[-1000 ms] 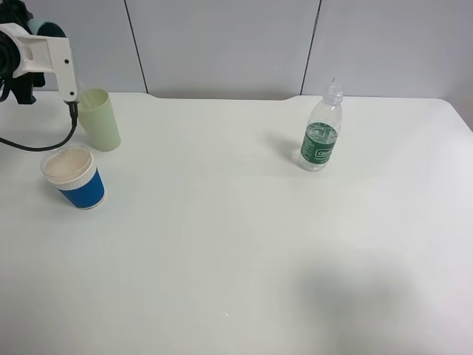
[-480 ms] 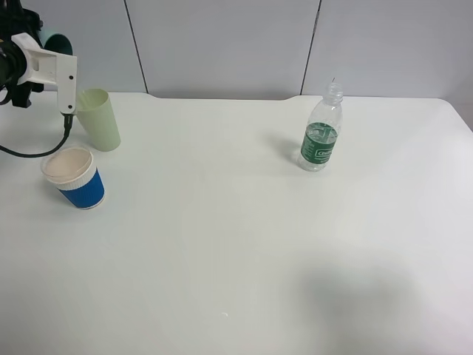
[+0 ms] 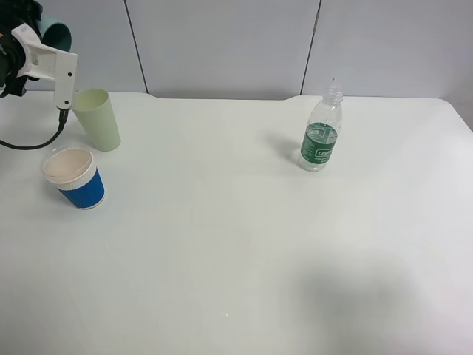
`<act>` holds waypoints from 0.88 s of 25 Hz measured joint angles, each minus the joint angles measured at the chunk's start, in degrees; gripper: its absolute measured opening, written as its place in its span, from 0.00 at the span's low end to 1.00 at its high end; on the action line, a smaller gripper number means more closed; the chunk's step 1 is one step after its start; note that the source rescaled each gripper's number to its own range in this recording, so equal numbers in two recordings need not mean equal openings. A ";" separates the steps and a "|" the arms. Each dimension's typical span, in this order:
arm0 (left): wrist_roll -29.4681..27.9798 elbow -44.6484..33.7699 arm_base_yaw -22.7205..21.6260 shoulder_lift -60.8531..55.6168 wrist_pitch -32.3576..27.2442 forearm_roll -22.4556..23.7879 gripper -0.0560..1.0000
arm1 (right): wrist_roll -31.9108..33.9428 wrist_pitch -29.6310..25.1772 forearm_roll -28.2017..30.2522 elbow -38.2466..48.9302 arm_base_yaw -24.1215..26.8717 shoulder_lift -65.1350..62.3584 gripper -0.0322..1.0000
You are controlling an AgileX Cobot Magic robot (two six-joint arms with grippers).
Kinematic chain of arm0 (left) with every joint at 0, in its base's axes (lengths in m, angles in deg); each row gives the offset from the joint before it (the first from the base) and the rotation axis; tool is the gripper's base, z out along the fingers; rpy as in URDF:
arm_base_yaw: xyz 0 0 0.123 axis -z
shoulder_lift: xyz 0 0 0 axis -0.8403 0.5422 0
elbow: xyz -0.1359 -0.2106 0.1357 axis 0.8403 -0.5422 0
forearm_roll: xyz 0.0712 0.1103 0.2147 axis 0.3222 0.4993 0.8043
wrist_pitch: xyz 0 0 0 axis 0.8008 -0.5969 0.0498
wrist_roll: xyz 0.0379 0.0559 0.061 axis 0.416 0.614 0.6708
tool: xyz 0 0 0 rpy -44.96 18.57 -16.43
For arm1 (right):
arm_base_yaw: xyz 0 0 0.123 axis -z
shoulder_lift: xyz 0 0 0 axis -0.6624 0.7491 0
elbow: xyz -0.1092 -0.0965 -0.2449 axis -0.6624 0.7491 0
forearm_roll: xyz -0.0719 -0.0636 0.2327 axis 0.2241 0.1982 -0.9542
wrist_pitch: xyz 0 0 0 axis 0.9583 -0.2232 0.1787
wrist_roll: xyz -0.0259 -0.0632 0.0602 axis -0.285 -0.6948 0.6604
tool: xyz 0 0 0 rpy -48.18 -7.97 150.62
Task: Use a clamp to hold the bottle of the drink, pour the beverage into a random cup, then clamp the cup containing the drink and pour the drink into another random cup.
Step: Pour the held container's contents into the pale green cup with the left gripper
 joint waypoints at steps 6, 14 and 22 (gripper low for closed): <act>-3.03 0.00 1.07 0.00 0.00 0.05 0.06 | 0.00 0.00 0.00 0.00 0.00 0.00 1.00; -11.55 0.00 5.78 -1.49 -2.87 -7.80 0.06 | 0.00 0.00 0.00 0.00 0.00 0.00 1.00; -33.04 0.00 9.16 -11.18 -15.60 -7.37 0.06 | 0.00 0.00 0.00 0.00 0.00 0.00 1.00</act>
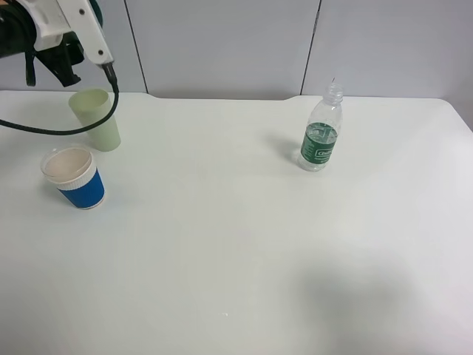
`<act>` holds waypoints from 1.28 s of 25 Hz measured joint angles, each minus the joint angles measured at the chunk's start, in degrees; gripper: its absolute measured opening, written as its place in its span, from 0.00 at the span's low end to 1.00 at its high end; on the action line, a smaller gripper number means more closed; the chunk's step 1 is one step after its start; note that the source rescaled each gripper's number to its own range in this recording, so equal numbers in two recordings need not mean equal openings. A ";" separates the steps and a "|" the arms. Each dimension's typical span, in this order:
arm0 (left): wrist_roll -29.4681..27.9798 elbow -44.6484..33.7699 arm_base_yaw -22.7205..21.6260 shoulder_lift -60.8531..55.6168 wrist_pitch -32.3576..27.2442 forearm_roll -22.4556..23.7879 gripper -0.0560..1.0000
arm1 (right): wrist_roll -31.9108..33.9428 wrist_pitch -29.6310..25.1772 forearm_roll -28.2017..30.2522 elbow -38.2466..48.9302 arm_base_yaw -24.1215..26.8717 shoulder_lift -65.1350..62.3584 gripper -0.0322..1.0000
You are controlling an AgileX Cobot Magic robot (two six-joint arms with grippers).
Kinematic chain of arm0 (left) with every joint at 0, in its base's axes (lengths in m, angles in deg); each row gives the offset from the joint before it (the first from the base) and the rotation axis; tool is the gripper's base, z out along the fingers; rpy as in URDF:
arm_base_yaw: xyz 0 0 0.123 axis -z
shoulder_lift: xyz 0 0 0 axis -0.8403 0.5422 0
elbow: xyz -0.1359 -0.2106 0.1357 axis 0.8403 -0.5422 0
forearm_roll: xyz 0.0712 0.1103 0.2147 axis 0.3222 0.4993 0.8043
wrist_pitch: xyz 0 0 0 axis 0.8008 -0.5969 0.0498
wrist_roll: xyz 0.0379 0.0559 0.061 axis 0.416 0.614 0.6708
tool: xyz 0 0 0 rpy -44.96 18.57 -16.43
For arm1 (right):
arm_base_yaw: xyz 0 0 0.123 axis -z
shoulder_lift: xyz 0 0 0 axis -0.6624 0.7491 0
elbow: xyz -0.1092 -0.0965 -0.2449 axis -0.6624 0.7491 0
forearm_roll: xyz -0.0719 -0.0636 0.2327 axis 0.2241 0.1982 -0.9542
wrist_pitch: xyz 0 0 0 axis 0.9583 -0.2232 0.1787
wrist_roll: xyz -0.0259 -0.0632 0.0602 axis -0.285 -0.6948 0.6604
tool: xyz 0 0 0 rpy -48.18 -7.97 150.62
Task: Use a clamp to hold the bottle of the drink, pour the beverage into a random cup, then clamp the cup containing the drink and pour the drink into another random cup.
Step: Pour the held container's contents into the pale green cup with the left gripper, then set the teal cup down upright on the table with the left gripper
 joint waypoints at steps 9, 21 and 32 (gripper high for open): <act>-56.36 0.00 0.49 -9.77 -18.80 24.78 0.06 | 0.00 0.00 0.00 0.00 0.00 0.00 1.00; -90.84 -8.70 8.23 -14.91 -14.79 40.53 0.06 | 0.00 0.00 0.00 0.00 0.00 0.00 1.00; -96.81 -15.35 18.46 -12.42 -3.37 43.24 0.06 | 0.00 0.00 0.00 0.00 0.00 0.00 1.00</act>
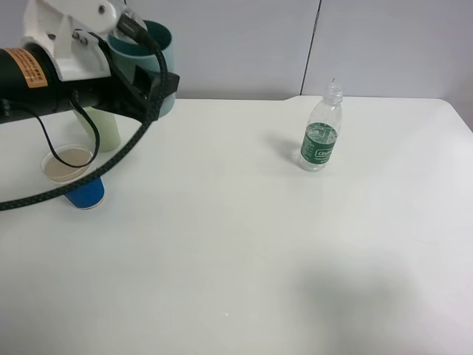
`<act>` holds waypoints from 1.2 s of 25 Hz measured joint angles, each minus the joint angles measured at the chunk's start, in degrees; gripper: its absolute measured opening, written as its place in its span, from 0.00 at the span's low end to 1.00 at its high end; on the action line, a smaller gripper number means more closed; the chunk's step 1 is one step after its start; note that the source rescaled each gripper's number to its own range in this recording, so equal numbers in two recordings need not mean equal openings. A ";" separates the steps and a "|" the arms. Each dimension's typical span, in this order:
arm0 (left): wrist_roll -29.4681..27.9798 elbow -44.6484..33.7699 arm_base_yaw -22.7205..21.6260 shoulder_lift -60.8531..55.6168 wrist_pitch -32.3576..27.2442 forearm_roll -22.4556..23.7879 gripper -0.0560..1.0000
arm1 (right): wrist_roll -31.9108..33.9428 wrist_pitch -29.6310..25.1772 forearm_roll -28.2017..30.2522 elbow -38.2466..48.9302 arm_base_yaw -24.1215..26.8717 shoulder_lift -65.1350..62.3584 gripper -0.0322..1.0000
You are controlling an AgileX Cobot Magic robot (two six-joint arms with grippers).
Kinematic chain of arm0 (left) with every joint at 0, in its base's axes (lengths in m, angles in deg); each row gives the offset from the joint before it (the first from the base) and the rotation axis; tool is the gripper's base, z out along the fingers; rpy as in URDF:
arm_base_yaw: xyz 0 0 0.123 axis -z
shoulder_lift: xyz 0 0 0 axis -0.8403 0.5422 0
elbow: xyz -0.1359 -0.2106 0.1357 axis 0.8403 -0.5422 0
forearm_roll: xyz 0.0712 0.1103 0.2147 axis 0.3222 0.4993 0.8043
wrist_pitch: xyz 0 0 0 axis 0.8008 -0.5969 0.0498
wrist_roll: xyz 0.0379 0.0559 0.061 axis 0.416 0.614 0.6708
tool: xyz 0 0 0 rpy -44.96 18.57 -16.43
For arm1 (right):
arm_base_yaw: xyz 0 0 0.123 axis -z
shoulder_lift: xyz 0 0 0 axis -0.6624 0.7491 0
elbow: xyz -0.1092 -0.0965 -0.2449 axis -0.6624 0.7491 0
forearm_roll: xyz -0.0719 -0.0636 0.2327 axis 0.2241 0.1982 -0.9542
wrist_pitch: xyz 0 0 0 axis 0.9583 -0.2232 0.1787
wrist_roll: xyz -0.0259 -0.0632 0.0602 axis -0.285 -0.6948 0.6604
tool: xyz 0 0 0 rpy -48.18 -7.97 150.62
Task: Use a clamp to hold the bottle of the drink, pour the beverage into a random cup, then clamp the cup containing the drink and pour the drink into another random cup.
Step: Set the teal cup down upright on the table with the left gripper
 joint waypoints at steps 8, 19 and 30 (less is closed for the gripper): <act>-8.21 -1.55 0.88 9.09 12.51 8.65 0.06 | 0.00 0.00 0.00 0.00 0.00 0.00 1.00; -10.26 -1.55 0.51 23.73 27.87 11.22 0.05 | 0.00 0.00 0.00 0.00 0.00 0.00 1.00; -7.08 -1.72 -0.52 35.75 37.33 11.27 0.05 | 0.00 0.00 0.00 0.00 0.00 0.00 1.00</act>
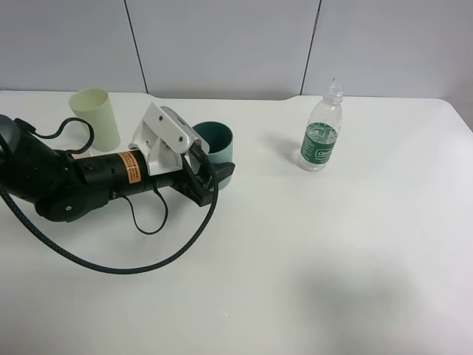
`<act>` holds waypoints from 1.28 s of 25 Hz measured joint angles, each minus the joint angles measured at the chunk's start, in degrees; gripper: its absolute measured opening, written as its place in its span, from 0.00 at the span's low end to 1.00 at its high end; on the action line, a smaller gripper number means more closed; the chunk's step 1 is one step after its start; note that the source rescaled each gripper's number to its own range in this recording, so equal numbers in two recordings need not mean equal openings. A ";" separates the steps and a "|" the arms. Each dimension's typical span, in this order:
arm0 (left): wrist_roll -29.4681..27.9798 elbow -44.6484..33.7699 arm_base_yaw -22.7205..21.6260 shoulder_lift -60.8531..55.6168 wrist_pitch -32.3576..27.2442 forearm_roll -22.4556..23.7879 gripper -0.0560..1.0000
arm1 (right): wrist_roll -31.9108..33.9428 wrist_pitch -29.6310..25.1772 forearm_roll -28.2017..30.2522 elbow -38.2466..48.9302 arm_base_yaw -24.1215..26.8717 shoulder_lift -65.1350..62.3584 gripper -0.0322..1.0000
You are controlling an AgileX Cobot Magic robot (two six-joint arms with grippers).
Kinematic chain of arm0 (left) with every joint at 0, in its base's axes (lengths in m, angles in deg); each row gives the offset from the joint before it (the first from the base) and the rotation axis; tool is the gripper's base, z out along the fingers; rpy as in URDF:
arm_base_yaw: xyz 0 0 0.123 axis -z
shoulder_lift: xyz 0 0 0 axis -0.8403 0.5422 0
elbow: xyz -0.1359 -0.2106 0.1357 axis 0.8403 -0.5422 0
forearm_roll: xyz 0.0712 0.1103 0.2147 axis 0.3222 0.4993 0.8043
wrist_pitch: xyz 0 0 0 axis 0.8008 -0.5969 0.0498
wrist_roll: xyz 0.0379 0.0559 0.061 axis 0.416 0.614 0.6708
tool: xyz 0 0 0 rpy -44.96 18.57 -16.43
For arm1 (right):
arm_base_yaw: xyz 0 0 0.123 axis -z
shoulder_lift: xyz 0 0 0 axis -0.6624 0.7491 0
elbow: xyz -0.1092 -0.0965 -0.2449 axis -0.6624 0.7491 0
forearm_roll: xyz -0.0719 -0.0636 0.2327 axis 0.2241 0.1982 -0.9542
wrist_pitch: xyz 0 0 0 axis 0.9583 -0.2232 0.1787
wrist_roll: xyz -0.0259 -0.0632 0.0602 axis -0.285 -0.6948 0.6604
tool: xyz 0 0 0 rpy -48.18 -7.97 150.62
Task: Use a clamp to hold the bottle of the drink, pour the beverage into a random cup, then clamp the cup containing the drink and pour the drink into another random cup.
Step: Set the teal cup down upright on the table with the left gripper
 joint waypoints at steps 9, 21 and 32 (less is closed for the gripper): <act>0.41 0.00 -0.97 5.19 3.69 0.85 0.05 | 0.00 0.00 0.00 0.00 0.00 0.00 1.00; 0.95 0.03 -0.97 7.07 4.07 1.59 0.05 | 0.00 0.00 0.00 0.00 0.00 0.00 1.00; 1.50 0.03 -0.97 7.13 4.07 1.63 0.05 | 0.00 0.00 0.00 0.00 0.00 0.00 1.00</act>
